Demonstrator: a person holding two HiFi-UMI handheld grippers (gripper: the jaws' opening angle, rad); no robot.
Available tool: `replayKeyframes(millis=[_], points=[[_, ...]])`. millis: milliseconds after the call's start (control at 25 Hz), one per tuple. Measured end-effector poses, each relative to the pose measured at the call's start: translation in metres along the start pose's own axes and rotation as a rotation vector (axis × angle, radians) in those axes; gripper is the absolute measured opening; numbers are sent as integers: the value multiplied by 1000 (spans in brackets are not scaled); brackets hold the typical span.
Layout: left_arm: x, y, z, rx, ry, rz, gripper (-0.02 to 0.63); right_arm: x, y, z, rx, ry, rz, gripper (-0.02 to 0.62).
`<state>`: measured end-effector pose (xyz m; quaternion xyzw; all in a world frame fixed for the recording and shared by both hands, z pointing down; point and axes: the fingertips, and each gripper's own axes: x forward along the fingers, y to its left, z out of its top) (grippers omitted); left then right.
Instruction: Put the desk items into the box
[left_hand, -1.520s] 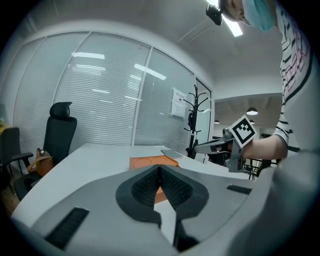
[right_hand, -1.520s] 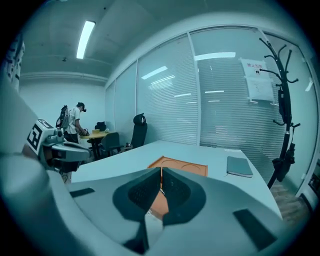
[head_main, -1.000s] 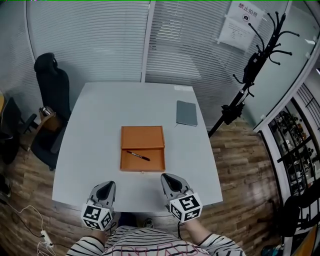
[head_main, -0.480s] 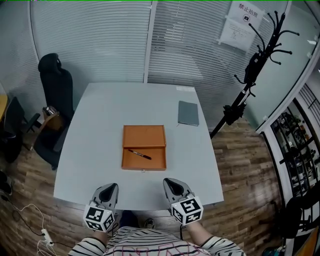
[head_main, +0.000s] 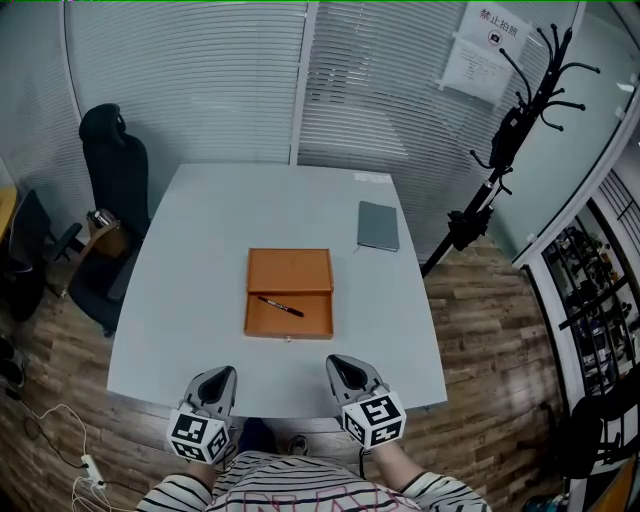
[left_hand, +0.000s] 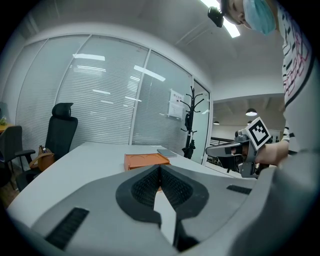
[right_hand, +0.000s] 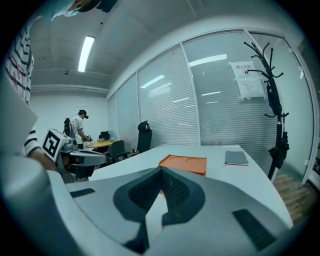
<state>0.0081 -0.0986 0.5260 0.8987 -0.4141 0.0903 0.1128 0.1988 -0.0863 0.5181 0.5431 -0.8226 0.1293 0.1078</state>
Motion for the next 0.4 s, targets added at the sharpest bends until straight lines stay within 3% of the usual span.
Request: replayKeyframes(millis=[400], points=[[2,3,0,-1,3,-6,21,4,-2,-1,6,8,-12,25]])
